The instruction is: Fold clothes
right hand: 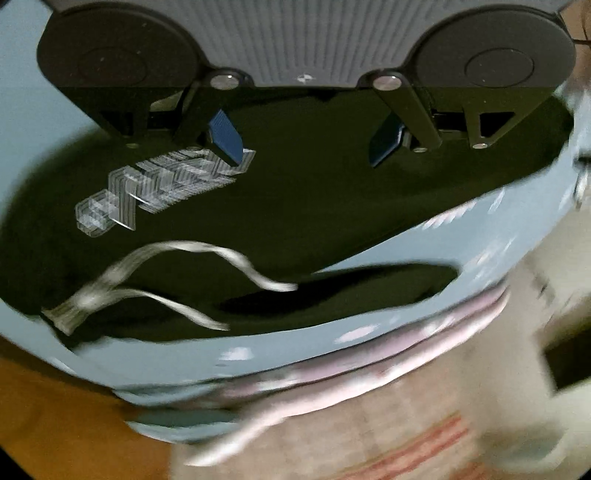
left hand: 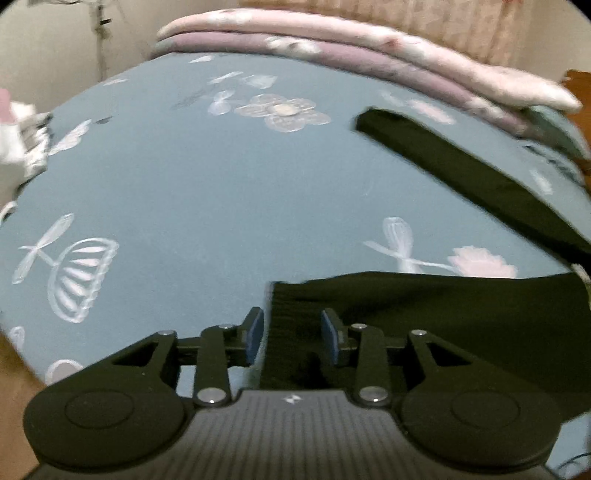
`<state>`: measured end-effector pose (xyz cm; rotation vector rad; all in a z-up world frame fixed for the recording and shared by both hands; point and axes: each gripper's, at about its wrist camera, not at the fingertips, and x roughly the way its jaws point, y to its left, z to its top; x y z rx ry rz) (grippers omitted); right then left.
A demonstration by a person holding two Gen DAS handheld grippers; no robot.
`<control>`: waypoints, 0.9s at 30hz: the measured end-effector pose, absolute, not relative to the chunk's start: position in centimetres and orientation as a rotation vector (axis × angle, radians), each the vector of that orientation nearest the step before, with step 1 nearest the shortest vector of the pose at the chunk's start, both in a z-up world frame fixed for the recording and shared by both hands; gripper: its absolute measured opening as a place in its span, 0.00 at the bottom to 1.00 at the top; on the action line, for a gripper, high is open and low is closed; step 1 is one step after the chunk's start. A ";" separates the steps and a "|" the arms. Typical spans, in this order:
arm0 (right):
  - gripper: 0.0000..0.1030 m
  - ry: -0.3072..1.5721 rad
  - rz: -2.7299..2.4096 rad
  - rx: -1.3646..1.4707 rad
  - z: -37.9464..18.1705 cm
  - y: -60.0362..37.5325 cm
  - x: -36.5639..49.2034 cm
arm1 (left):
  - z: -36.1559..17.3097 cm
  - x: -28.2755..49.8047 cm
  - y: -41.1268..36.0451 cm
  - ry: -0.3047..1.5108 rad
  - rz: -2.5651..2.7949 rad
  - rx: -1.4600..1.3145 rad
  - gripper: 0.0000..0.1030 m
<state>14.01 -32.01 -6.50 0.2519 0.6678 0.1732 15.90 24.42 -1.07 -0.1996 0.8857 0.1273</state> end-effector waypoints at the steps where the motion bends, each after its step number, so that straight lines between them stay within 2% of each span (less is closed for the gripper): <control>1: 0.77 0.674 0.199 0.207 -6.4 -30.9 14.5 | -1.1 16.0 23.2 0.888 0.076 -0.195 0.35; 4: 0.77 0.687 0.245 0.041 -6.3 -26.9 16.2 | -1.5 16.3 19.5 0.896 -0.083 -0.174 0.36; 12: 0.82 0.759 0.268 -0.198 -10.0 -19.8 17.5 | -7.5 14.9 11.6 0.966 -0.287 0.052 0.41; 13: 0.89 0.760 0.274 -0.187 -9.9 -20.1 17.5 | -7.6 14.0 11.4 0.944 -0.291 0.090 0.46; 14: 1.00 0.759 0.279 -0.176 -9.7 -20.4 17.4 | -7.7 13.5 11.6 0.956 -0.288 0.114 0.47; 15: 1.00 0.759 0.285 -0.164 -9.5 -20.6 17.3 | -7.7 13.0 11.9 0.966 -0.278 0.113 0.50; 19: 1.00 0.758 0.308 -0.119 -8.9 -21.8 16.9 | -6.4 13.3 13.5 1.003 -0.260 0.067 0.49; 22: 1.00 0.757 0.325 -0.085 -8.3 -22.6 16.7 | -5.4 15.0 13.9 0.934 -0.253 0.031 0.51; 27: 1.00 0.723 0.287 -0.086 -8.1 -21.2 20.5 | -7.0 18.5 14.1 0.948 -0.254 -0.028 0.51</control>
